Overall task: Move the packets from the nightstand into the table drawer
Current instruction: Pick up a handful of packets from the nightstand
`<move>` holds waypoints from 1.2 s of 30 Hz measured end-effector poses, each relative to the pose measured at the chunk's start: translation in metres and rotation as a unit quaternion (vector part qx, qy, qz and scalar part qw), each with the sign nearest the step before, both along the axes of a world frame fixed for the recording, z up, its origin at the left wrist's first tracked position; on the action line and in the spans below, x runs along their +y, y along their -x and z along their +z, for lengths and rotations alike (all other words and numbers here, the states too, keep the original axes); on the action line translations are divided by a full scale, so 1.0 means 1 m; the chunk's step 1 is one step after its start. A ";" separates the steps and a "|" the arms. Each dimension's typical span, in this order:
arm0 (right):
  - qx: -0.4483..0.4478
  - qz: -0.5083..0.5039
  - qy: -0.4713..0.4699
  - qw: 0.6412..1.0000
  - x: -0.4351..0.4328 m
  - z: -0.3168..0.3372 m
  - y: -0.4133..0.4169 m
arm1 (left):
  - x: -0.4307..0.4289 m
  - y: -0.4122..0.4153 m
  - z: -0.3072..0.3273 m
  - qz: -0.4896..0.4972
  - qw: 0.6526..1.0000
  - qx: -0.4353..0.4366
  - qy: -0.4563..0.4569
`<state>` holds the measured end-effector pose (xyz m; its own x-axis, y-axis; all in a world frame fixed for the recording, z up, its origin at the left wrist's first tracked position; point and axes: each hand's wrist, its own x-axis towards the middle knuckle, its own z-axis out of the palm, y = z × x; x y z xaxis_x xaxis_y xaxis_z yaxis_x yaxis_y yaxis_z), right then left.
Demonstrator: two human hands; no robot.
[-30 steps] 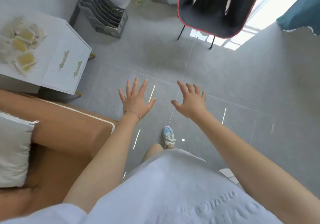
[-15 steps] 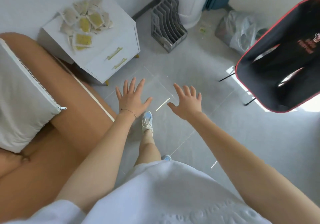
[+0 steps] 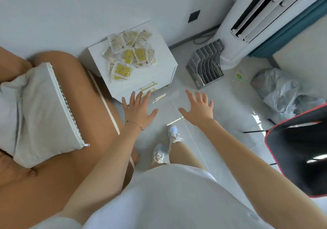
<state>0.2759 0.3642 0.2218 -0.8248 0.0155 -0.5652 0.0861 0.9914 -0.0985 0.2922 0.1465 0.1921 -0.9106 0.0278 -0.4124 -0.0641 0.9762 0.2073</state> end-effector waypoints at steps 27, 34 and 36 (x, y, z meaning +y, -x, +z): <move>-0.098 0.174 0.002 0.980 -0.095 -0.139 0.328 | -0.084 0.223 -0.153 0.300 0.952 -0.057 -0.033; -0.135 0.095 0.054 0.985 -0.130 -0.230 0.352 | -0.118 0.242 -0.239 0.402 0.910 -0.067 -0.072; -0.124 0.064 0.067 0.988 -0.137 -0.248 0.354 | -0.127 0.244 -0.254 0.425 0.899 -0.060 -0.082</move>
<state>-0.0786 0.2269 -0.0264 -0.6516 -0.1685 -0.7396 -0.0011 0.9752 -0.2213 0.0484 0.0191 -0.0621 -0.5800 -0.5888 -0.5630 -0.8050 0.5202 0.2853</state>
